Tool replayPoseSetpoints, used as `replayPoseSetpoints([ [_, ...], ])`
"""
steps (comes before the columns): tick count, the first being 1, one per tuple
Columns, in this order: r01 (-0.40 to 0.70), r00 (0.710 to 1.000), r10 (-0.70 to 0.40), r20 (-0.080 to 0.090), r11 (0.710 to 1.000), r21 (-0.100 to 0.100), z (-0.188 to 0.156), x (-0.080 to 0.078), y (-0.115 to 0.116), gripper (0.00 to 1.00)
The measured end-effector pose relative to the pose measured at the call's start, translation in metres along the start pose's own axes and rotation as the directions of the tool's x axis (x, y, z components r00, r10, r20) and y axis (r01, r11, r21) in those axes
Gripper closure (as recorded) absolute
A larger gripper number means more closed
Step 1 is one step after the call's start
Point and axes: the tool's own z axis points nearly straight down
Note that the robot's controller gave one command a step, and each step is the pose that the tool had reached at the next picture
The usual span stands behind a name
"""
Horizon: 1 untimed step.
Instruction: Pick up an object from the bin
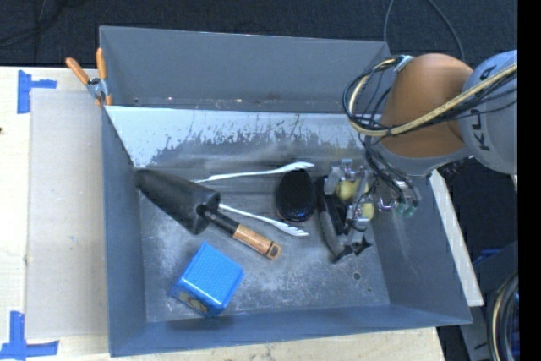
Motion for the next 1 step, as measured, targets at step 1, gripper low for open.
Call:
replayPoseSetpoints([
  [1,0.002,1.0,-0.002,0.007,1.0,0.001,-0.0038,-0.0018,0.0002,0.0],
])
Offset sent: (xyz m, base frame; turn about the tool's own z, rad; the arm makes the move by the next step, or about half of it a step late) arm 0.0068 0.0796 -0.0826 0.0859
